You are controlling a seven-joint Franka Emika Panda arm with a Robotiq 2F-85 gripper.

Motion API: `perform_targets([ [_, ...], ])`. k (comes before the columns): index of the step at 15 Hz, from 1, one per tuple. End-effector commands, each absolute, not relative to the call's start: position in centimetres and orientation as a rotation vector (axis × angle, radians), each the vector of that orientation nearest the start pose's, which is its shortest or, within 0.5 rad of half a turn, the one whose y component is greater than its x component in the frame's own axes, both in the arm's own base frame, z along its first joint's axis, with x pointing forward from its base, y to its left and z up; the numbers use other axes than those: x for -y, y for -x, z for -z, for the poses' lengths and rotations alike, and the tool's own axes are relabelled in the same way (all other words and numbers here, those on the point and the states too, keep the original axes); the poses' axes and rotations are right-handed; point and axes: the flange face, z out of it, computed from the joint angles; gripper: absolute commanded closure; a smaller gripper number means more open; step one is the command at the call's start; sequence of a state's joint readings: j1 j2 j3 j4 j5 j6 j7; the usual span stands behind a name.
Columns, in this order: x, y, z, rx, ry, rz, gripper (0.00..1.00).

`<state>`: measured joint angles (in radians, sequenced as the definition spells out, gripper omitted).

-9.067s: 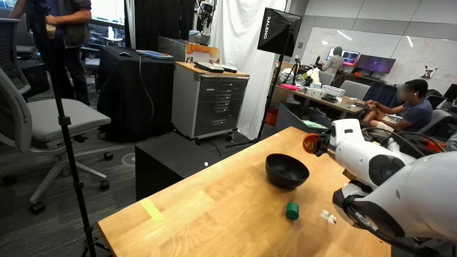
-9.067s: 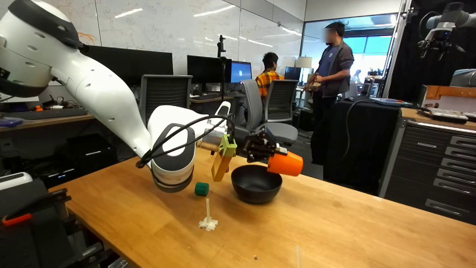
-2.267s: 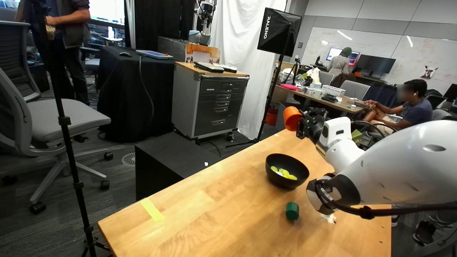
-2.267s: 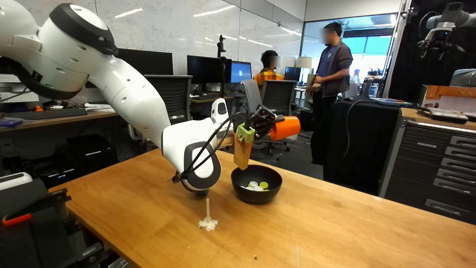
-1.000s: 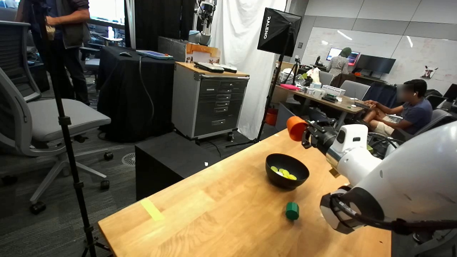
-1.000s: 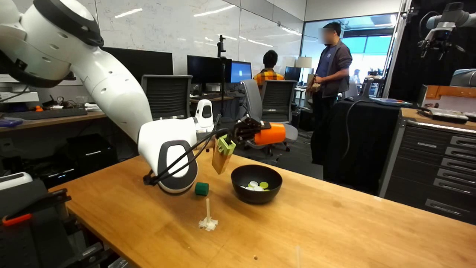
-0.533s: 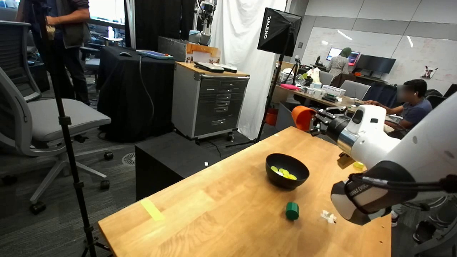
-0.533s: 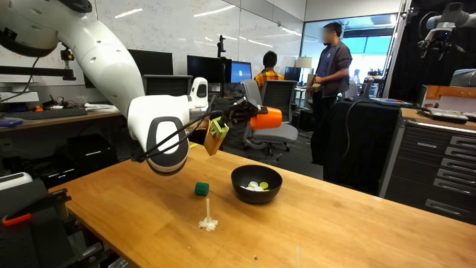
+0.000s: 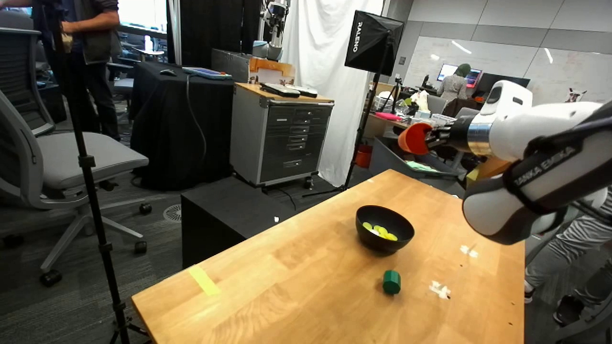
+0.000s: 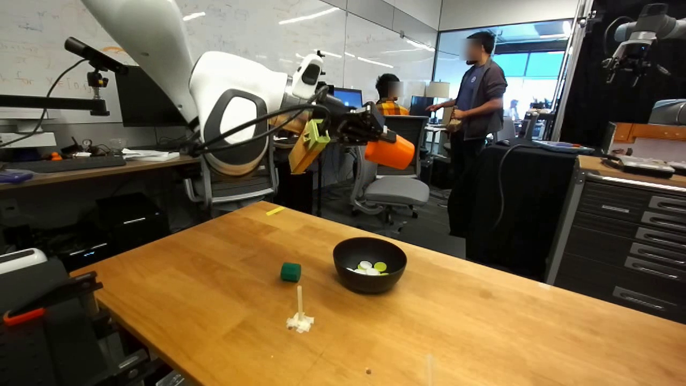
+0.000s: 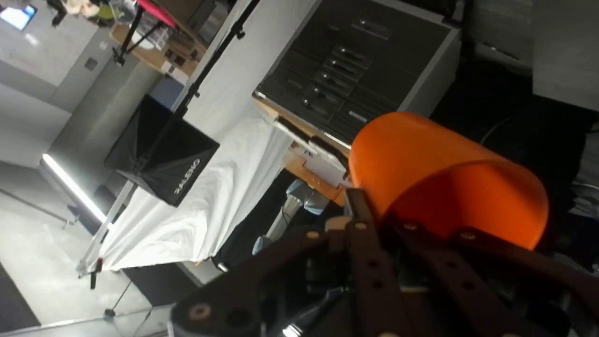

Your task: Pour the contents in the orange cup into the black bowl

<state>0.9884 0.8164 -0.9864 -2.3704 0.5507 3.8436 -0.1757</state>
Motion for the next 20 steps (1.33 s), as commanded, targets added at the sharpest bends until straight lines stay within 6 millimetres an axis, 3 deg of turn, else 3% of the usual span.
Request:
perform_targets([
  [1, 3.2, -53.6, -32.6, 0.026, -2.29, -1.213, 0.96],
  [7, 5.7, -54.5, -37.3, 0.205, -2.587, -0.933, 0.96],
  [15, 13.1, -54.8, -43.7, 0.411, -2.843, -0.441, 0.96],
  [20, 13.6, -55.2, -47.8, 0.435, -3.072, -0.197, 0.96],
])
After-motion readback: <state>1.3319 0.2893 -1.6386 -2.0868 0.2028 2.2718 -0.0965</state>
